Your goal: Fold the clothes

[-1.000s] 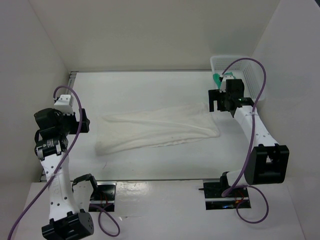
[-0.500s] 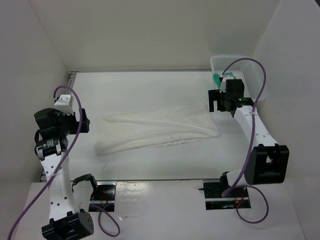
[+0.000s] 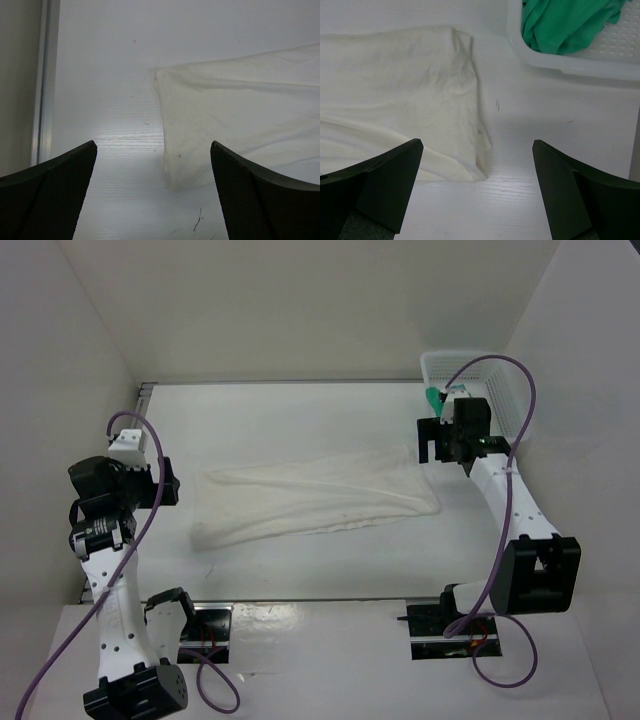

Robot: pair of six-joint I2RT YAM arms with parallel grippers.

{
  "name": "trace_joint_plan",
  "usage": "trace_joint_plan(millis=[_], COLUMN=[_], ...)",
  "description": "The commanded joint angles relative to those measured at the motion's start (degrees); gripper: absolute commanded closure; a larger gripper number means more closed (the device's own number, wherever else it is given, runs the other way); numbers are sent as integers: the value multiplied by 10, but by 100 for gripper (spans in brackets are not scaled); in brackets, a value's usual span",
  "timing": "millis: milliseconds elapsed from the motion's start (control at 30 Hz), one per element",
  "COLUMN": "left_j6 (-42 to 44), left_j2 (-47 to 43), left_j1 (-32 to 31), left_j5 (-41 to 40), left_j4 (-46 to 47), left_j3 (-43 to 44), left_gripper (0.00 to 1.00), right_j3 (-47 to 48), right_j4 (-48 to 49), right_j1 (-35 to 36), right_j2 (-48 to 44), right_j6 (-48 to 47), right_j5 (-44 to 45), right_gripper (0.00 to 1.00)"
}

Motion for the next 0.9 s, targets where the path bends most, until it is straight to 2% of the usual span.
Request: trace_joint_plan(millis=[0, 300, 567, 667, 767, 867], left_j6=[-12, -24, -24, -3, 19, 31], left_j2=[-2, -7, -2, 28, 108, 170], left_j1=[3, 3, 3, 3, -10, -26], left_j5=[6, -31, -31, -8, 22, 15], left_j4=[19, 19, 19, -3, -43, -49], left_j3=[-3, -3, 3, 21, 60, 78], left_gripper=[0, 0, 0, 0, 0, 0], right_j3=[19, 19, 19, 19, 26, 39], right_j4=[2, 2, 2, -5, -16, -35], right_j1=[-3, -3, -3, -3, -3, -3], right_j2=[-18, -1, 5, 5, 24, 50], right_j6=[-6, -6, -11, -11, -11, -17], right_j5=[-4, 8, 16, -22, -47, -60], right_gripper=[1, 1, 1, 1, 1, 1])
